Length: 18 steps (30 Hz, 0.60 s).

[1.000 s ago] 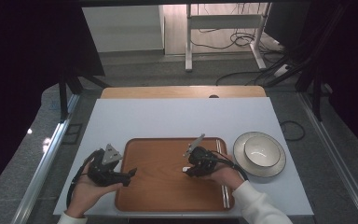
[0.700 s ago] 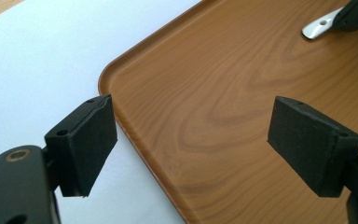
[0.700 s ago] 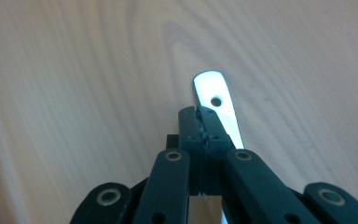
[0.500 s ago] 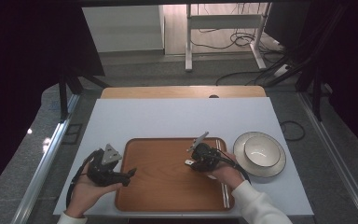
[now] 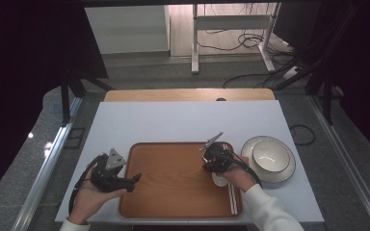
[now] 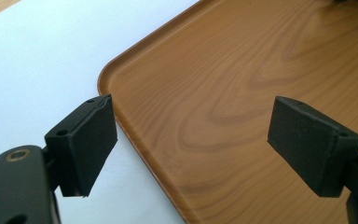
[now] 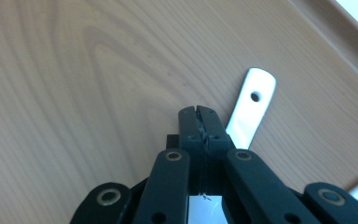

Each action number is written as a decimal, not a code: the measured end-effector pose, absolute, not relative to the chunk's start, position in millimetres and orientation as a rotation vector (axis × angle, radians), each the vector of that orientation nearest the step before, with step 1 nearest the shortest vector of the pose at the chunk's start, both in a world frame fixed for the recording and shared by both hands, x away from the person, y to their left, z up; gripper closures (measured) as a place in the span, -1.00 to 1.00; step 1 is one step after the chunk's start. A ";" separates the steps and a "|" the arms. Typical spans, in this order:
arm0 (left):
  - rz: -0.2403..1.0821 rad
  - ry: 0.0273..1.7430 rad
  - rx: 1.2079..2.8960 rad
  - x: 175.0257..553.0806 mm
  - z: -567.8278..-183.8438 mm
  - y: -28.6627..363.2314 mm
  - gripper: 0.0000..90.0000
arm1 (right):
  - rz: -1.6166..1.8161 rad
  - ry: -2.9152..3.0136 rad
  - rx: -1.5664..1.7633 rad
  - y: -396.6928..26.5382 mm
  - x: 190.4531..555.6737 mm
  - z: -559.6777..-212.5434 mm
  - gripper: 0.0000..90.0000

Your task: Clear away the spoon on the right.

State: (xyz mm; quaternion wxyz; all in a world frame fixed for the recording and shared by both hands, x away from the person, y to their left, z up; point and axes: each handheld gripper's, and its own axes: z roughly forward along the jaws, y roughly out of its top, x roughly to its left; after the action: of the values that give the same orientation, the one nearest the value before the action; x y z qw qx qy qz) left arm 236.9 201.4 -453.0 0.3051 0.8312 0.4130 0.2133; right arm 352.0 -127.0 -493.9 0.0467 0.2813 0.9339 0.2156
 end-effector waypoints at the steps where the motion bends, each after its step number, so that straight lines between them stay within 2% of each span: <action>1: 0.565 1.094 2.199 236.8 -452.8 201.4 -0.66 | 0.654 2.844 0.864 -127.8 352.7 -493.9 0.99; 18: 0.564 1.093 2.204 237.4 -453.4 200.8 -0.66 | 0.623 2.802 0.933 -139.9 358.8 -493.8 0.99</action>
State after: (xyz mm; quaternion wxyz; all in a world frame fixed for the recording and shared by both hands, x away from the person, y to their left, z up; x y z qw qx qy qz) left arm 237.4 200.8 -453.4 0.3037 0.8320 0.4126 0.2130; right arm 358.8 -139.9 -493.8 0.0616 0.3084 0.9266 0.2059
